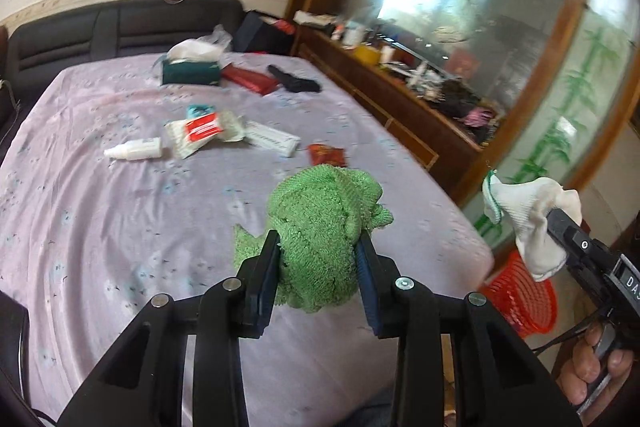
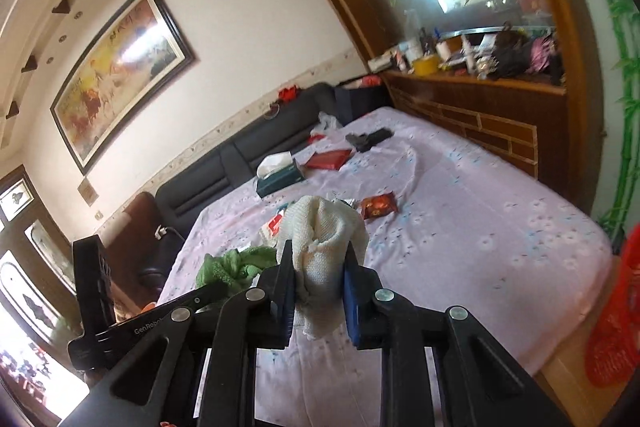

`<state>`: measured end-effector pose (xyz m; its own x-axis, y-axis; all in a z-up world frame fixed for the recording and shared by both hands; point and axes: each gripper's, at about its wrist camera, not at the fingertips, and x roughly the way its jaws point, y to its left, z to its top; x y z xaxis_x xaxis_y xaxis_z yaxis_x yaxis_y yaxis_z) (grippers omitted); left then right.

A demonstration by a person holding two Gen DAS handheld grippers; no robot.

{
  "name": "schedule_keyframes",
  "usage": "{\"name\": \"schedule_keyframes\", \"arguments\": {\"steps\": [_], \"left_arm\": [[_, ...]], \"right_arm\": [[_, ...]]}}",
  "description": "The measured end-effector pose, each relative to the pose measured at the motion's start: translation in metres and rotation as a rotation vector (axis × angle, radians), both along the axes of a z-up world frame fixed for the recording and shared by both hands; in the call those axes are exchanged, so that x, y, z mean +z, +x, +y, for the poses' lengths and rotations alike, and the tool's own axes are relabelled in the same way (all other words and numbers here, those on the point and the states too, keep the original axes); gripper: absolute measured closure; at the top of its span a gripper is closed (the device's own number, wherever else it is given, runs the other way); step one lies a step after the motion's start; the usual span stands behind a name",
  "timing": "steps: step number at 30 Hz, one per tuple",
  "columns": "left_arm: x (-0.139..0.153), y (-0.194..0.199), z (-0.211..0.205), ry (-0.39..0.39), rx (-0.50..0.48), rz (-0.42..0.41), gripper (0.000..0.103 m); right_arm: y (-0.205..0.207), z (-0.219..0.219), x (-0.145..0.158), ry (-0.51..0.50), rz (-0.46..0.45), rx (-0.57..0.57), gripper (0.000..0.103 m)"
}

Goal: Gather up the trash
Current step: 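Carry the green towel and white cloth over the red wastebasket with both tools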

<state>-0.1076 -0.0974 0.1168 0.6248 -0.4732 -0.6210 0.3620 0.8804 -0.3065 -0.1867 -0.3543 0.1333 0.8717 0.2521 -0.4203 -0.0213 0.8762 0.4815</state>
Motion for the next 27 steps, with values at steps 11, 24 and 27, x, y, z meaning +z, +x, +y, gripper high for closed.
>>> {"name": "schedule_keyframes", "arguments": {"steps": [11, 24, 27], "left_arm": [[0.043, -0.050, -0.024, -0.011, -0.079, -0.117, 0.069], [0.069, -0.080, -0.057, -0.007, -0.165, -0.202, 0.069], [0.072, -0.084, -0.063, -0.011, -0.184, -0.209, 0.069]], "right_arm": [[-0.071, -0.029, 0.021, 0.002, -0.074, -0.102, 0.082], [-0.121, -0.059, 0.040, -0.028, -0.125, -0.219, 0.082], [-0.129, -0.064, 0.041, -0.030, -0.129, -0.239, 0.082]]}}
